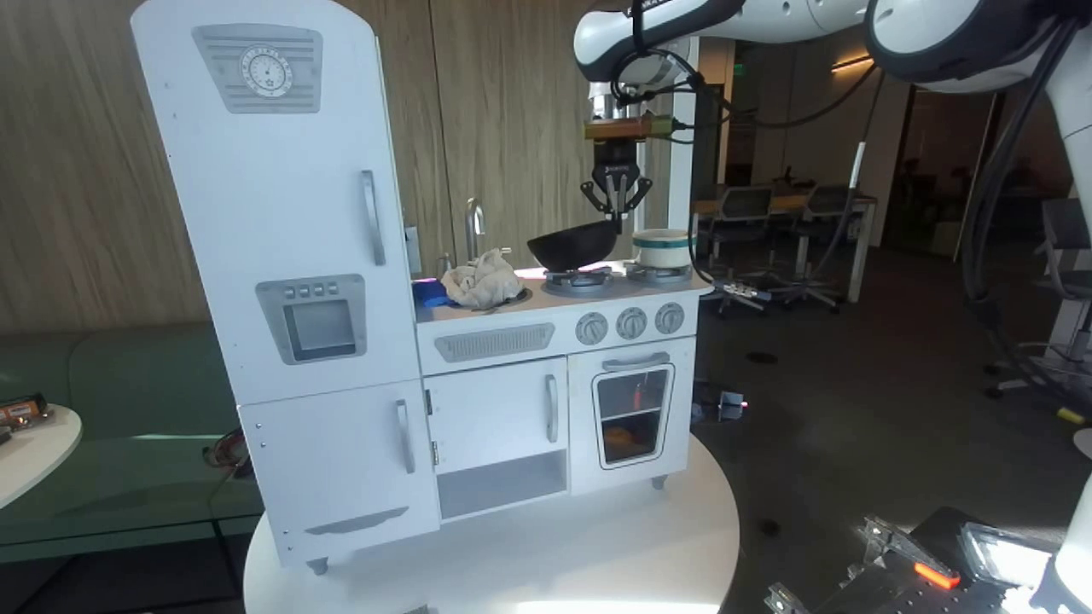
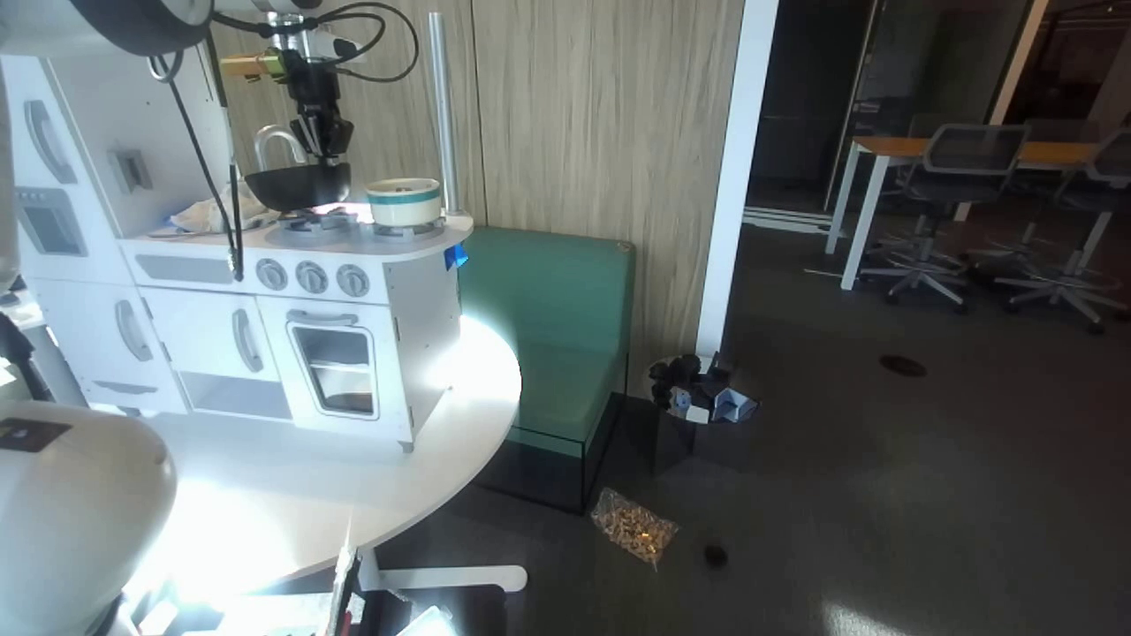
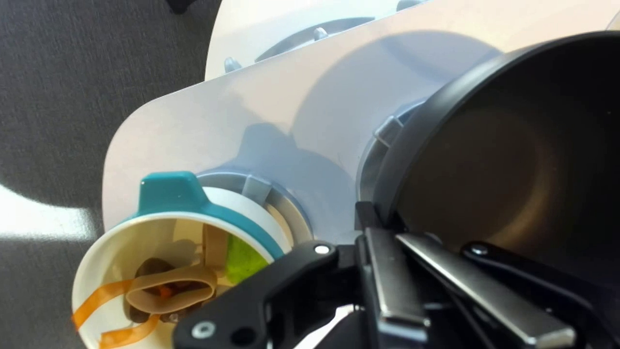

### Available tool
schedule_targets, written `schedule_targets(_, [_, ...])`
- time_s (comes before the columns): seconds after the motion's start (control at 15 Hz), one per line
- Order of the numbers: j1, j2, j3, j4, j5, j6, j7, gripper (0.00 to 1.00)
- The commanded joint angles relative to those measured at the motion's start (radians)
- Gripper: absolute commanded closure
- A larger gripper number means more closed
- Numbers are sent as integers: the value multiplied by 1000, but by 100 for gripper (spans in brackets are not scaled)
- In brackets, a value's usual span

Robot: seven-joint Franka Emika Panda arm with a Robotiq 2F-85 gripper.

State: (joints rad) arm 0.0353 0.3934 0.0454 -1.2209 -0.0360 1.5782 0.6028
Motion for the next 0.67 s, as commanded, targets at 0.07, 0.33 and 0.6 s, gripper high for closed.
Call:
schedule_targets(0.07, [-15,45,-3,96,68,-73,-13,59])
schedule_targets(0.33, [-17,33,-6,107,80,-86,-3,29])
schedule_targets(0.6, [11,3,6,135,49,-121,-4,1])
